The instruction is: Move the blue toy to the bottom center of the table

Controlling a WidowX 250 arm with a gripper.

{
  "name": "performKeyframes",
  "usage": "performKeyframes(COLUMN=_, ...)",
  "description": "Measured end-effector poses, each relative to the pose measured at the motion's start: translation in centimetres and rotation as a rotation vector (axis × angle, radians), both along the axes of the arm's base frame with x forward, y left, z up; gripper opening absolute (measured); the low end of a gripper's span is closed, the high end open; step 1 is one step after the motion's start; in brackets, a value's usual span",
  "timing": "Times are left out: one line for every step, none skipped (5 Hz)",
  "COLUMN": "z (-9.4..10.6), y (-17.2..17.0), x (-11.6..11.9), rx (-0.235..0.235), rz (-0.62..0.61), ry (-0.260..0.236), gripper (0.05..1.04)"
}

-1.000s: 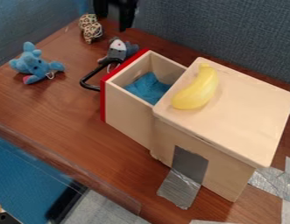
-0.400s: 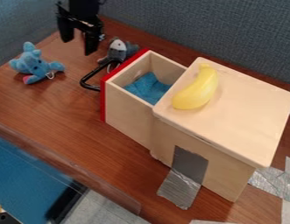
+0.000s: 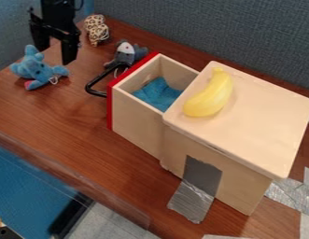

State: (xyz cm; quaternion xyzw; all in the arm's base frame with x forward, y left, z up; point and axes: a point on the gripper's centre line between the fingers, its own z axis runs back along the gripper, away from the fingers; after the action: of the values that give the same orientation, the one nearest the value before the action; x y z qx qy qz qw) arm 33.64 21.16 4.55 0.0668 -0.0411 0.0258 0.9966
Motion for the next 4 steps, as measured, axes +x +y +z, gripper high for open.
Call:
performKeyframes(z=-0.2, y=1.4, x=-1.1, rx=0.019, rz=0.048, ry=0.014, gripper=1.001)
performKeyframes(z=-0.2, y=1.8, x=-1.5, rx=0.018, rz=0.084, ry=0.018, gripper=1.001)
performKeyframes(z=-0.6, y=1.7, x=-2.1, rx=0.018, rz=0.102, ry=0.043, gripper=0.945)
performKeyframes(z=-0.8, y=1.7, x=-2.4, rx=0.019, rz=0.114, ry=0.053, gripper=0.740)
